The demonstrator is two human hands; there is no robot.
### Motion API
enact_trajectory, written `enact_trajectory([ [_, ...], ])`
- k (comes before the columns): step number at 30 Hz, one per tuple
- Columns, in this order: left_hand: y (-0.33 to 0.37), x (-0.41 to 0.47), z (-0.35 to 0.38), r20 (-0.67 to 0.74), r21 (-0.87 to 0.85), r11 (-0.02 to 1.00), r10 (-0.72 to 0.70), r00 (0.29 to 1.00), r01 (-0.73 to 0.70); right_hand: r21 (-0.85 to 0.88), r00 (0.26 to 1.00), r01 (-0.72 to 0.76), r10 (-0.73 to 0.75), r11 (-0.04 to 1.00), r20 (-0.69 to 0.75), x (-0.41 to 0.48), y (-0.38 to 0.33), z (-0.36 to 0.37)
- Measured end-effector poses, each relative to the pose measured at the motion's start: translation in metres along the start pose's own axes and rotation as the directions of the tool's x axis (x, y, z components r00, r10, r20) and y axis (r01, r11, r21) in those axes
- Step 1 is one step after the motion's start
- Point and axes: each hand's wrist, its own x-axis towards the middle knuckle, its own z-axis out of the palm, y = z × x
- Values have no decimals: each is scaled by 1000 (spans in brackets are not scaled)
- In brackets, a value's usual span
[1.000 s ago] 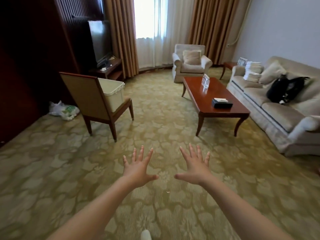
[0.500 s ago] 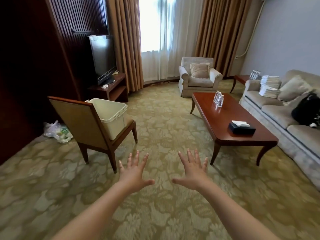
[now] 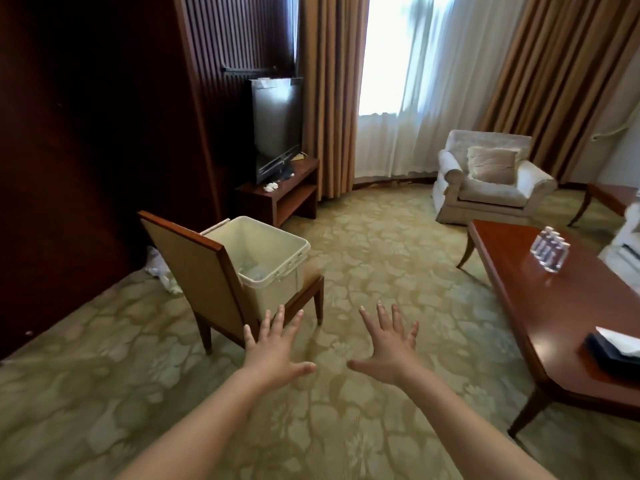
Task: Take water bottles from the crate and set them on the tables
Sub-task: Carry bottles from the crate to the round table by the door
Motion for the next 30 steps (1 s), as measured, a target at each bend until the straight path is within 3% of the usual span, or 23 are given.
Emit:
enact_trajectory([
  [11, -24, 200, -64, -31, -7, 988, -157, 987, 157, -31, 977, 215, -215, 976, 12, 252, -12, -59],
  [24, -91, 439, -80, 56, -134, 941, -306, 950, 311, -101, 924, 374, -361, 922, 127, 528, -40, -67],
  [30, -132, 504, -83, 88, -197, 884, -415, 906, 424, -116, 877, 465, -439, 878, 194, 630, -72, -59],
])
